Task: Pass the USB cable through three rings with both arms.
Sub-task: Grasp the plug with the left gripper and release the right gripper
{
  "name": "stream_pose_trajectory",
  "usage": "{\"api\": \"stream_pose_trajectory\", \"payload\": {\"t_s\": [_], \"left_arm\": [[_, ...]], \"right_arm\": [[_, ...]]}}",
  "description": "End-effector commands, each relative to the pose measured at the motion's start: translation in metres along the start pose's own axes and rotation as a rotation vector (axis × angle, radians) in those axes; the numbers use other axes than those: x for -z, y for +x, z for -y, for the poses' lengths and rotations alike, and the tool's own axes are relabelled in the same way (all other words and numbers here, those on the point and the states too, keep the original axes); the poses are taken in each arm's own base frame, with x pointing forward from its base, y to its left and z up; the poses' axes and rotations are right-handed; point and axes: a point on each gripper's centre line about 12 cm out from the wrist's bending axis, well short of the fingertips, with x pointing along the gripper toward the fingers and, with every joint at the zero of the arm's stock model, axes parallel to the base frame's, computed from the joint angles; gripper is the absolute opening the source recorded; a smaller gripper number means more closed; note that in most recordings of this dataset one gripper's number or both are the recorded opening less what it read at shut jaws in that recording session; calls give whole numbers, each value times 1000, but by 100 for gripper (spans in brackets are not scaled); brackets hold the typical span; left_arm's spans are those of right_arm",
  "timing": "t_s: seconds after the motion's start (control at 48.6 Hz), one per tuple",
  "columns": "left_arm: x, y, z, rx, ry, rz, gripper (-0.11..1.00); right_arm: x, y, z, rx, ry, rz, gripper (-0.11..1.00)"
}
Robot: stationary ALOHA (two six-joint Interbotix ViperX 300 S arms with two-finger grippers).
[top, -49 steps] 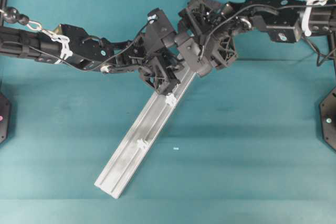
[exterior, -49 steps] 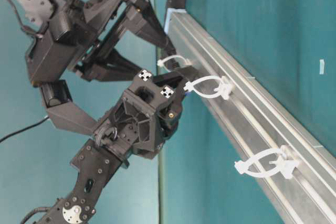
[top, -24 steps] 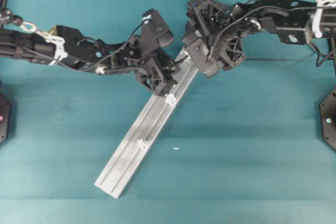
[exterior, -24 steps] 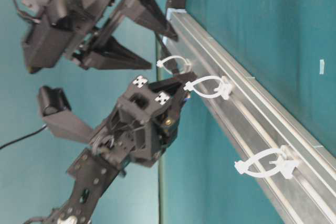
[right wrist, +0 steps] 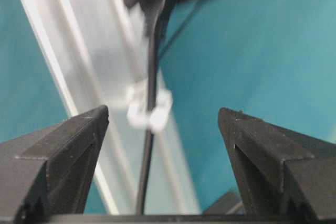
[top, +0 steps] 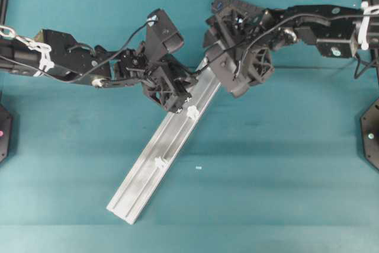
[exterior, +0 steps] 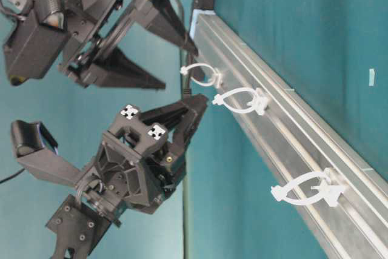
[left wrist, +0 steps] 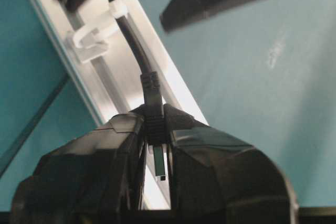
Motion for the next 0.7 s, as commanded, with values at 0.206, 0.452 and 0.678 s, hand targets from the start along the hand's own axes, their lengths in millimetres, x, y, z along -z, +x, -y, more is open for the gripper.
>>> {"api": "stream_pose_trajectory", "payload": {"t_s": [0.206,0.452,0.678], "left_arm": [[-7,-10,16,38,2,30,10],[-6,-11,15,37,-2,28,10],[-6,-11,15,37,-2,28,10]], "right_arm": [[-9,5,-2,16,22,26,90],[-9,15,-4,13,45,30,90],[-9,18,-6,3,45,26,86]]}}
